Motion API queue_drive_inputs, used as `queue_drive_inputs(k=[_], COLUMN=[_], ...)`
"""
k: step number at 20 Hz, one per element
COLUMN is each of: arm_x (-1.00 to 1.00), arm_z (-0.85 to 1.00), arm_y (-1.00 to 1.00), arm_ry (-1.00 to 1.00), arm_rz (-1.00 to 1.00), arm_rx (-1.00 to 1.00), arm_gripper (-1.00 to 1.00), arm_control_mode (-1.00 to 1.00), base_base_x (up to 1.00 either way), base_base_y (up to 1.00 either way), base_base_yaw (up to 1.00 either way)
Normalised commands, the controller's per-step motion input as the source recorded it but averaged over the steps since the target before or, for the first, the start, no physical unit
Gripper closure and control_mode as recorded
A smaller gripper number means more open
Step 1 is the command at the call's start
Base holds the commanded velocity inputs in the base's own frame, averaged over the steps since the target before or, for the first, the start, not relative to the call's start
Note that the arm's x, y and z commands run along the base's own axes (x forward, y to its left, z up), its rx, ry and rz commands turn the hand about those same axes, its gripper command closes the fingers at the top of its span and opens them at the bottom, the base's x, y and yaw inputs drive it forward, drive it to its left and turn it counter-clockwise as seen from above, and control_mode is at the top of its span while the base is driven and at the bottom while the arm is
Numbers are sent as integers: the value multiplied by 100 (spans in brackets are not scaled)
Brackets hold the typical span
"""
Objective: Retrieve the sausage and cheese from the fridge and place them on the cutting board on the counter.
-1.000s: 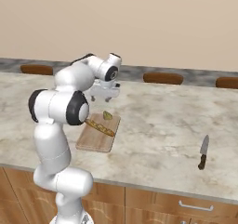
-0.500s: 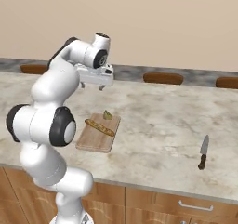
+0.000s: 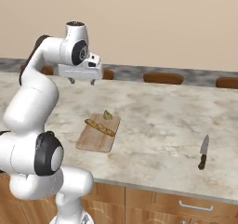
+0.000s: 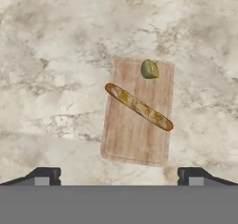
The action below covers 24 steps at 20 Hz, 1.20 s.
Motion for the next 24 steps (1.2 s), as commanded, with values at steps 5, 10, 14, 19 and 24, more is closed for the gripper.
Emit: queue_drive_inputs(k=[5,10,14,19,24], arm_x=[-92,-94,-65,-26,-68], arm_z=[10,43,41,4,0], arm_y=[0,0,0,-1,-16], arm_ry=[-27,-27,-21,-17,-2], arm_rz=[-26,-12,-12,-1,0], arm_rx=[-1,5,8,1,0], arm_gripper=[-100,-100,-100,-100,-100], arm_control_mode=[-100,-100,-100,-100,-100], base_base_x=[0,0,0,0,0], base_base_y=[0,0,0,0,0], base_base_yaw=[0,0,0,0,0])
